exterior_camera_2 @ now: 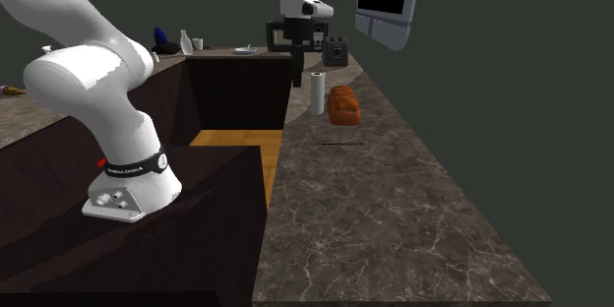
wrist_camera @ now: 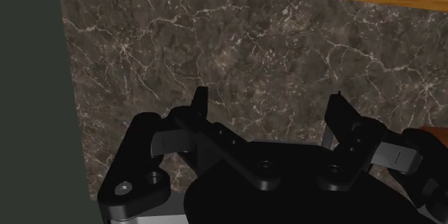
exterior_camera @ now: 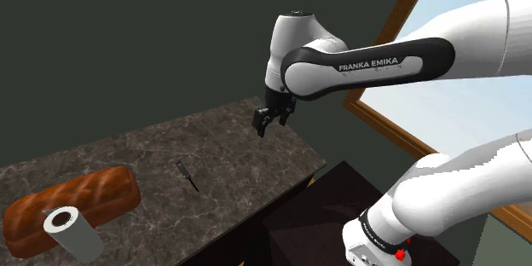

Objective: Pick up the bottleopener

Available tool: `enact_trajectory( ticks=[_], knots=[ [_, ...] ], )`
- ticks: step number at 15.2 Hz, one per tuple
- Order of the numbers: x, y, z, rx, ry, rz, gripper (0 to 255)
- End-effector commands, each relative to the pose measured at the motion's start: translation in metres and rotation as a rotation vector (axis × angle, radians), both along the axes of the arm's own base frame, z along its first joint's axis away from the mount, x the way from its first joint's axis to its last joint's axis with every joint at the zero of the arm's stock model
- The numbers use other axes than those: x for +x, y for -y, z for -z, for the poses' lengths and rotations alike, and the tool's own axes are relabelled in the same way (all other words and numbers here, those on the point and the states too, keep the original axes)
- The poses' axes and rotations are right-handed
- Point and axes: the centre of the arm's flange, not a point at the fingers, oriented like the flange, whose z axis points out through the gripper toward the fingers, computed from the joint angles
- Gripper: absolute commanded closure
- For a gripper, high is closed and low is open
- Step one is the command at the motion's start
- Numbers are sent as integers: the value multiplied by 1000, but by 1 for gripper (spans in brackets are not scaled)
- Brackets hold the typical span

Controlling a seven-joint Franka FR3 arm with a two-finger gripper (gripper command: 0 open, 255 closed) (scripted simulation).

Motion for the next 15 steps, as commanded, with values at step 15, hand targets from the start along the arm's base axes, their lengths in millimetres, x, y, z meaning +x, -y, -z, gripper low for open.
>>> enact_trajectory(
  ticks=[15],
  knots=[
    [91, -119, 148, -39, 19, -3, 0]
  ],
)
